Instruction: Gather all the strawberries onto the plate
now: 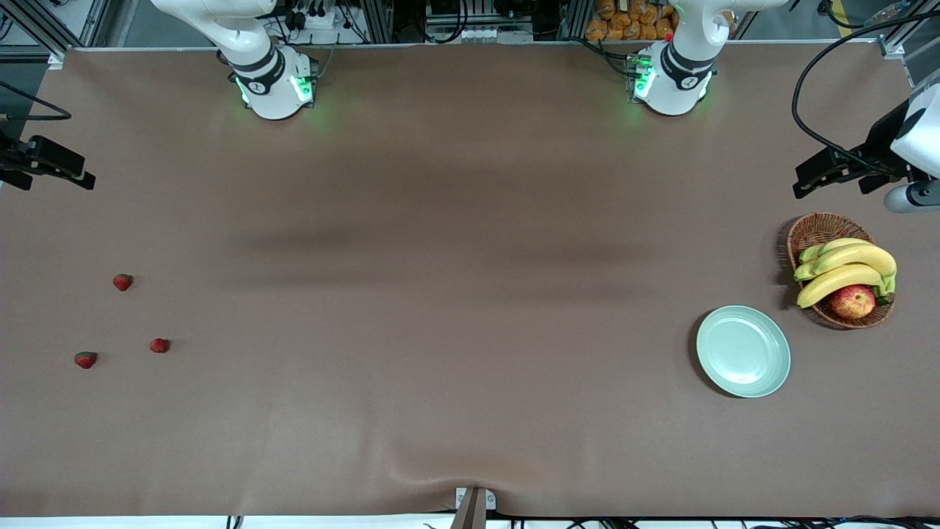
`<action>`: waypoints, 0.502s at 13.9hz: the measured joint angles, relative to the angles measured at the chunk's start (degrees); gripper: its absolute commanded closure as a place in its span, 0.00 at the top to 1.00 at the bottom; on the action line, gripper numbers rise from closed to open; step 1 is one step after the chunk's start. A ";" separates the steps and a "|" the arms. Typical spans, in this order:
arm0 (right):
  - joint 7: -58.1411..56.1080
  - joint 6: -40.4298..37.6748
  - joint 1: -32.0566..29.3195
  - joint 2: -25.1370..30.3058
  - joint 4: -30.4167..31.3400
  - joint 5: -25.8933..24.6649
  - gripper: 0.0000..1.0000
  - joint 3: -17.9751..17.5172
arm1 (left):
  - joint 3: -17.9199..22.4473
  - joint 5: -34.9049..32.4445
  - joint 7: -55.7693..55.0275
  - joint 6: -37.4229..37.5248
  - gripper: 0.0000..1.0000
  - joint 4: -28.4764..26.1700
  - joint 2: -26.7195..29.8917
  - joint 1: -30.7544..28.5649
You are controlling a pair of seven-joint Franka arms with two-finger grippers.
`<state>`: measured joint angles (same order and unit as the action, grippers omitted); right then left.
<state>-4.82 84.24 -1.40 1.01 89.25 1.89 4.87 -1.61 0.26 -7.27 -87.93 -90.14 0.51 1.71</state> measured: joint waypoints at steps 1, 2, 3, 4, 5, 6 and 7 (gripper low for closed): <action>0.00 0.00 0.00 0.00 0.00 0.00 1.00 0.00 | -0.11 0.00 0.00 0.00 1.00 -0.01 0.00 0.02; 0.00 0.00 0.00 0.00 0.00 0.00 1.00 0.00 | -0.23 0.00 0.00 0.00 1.00 -0.02 0.00 0.04; 0.00 0.00 0.00 0.00 0.00 0.00 1.00 0.00 | -0.30 0.00 0.00 0.00 1.00 -0.02 0.00 0.07; 0.00 0.00 0.00 0.00 0.00 0.00 1.00 0.00 | -0.32 0.00 0.00 0.01 1.00 -0.03 0.00 0.09; 0.00 0.00 0.00 0.00 0.00 0.00 1.00 0.00 | -0.32 0.00 0.00 0.01 1.00 -0.08 -0.01 0.09; 0.00 0.00 0.00 0.00 0.00 0.00 1.00 0.00 | -0.32 0.00 -0.01 0.01 1.00 -0.13 -0.03 0.08; 0.00 0.00 0.00 -0.01 0.00 0.00 1.00 0.00 | -0.32 0.00 -0.01 0.02 1.00 -0.18 -0.06 0.02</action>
<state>-4.82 84.24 -1.40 1.01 89.25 1.89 4.87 -1.93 0.26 -7.28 -87.91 -90.32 0.44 1.73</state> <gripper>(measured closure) 0.000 0.000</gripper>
